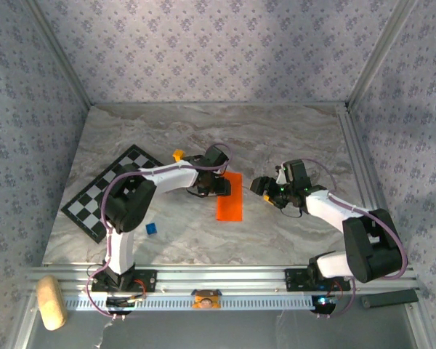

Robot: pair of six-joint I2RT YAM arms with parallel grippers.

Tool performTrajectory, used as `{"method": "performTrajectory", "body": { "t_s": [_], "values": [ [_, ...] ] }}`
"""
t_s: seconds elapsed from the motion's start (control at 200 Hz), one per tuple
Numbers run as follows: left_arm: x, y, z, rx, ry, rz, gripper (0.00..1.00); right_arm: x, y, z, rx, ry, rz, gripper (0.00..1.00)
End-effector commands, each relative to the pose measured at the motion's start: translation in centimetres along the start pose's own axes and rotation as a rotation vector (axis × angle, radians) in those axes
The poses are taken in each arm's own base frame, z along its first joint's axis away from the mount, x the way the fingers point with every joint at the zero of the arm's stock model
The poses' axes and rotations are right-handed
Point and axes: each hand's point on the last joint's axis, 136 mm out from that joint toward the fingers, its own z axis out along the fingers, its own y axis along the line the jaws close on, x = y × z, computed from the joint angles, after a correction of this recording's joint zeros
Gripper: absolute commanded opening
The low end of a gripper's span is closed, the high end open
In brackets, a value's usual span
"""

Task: Fold a paper plane with a square sheet of paper (pick it up from the middle)
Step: First fold the square sheet of paper in half at the center of the table.

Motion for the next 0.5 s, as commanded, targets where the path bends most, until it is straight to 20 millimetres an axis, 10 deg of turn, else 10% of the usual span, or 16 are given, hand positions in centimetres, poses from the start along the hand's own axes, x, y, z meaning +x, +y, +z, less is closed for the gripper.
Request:
{"method": "performTrajectory", "body": {
  "t_s": [0.0,0.495],
  "values": [
    [0.32,0.92,1.77,-0.037,0.022,-0.004,0.53,0.35,-0.32,0.18,0.002,0.013,0.017,0.76],
    [0.65,1.37,2.62,-0.04,0.026,-0.014,0.54,0.35,-0.41,0.19,0.008,0.011,0.017,0.77]
  ]
}}
